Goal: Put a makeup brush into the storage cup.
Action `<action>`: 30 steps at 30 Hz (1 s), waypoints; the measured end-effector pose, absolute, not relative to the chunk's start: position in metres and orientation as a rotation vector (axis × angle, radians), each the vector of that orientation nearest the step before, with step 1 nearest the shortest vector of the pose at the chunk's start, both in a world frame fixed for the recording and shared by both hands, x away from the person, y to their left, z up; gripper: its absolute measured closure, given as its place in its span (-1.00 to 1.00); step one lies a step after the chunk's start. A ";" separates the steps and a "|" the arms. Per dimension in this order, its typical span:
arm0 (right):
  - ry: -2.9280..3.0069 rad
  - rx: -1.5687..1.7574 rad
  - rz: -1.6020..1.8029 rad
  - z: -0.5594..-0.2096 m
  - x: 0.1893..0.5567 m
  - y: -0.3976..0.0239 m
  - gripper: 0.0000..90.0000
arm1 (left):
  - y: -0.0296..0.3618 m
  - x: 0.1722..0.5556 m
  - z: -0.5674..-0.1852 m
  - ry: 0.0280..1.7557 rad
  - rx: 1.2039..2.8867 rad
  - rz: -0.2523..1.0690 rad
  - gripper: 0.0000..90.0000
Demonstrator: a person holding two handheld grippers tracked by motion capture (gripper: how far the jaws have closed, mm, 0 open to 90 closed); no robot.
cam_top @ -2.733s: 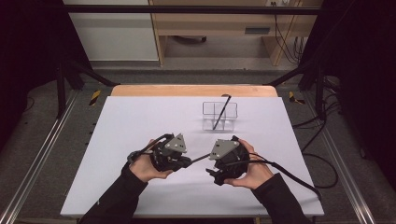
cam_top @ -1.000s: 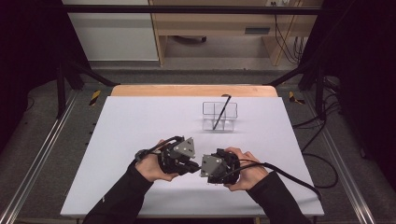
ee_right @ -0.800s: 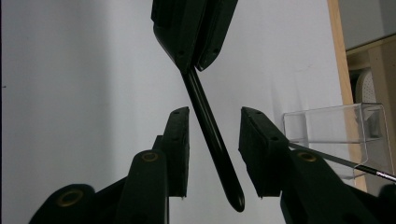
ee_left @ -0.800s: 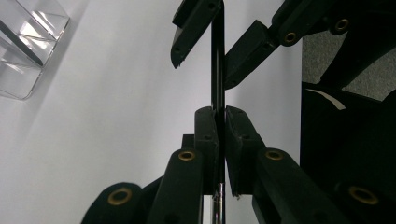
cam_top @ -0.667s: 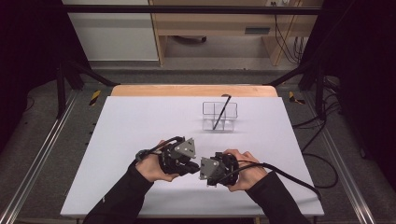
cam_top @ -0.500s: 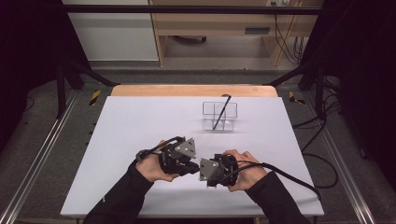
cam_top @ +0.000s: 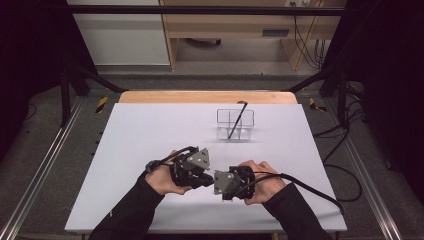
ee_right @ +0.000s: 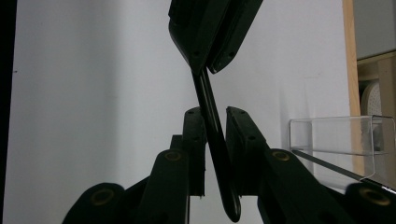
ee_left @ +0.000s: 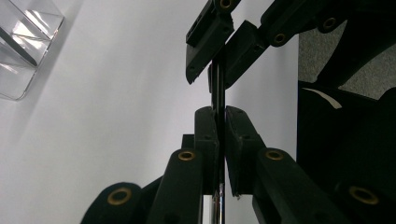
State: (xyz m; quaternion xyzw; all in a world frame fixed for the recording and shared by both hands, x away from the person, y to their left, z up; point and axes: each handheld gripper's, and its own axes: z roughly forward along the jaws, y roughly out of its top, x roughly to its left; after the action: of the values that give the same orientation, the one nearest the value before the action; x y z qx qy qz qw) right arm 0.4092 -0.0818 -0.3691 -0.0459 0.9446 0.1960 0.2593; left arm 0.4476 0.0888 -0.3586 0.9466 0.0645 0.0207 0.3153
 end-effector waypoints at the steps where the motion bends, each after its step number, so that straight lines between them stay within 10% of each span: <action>1: 2.561 -0.126 0.531 -0.369 0.409 -0.082 0.75 | 0.089 0.448 -0.359 0.169 2.492 0.056 0.85; 17: 2.599 -0.118 0.563 -0.370 0.408 -0.081 0.87 | 0.094 0.451 -0.360 0.202 2.468 0.056 0.73; 30: 2.625 0.013 0.578 -0.371 0.418 -0.087 0.87 | 0.123 0.454 -0.359 0.302 2.343 0.185 -0.06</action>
State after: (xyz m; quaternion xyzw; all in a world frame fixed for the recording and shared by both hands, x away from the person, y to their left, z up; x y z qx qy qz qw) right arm 0.4182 -0.0866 -0.3714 0.0048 0.9515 0.2097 0.2250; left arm 0.4542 0.1227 -0.3594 0.9160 0.1180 0.0725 0.3765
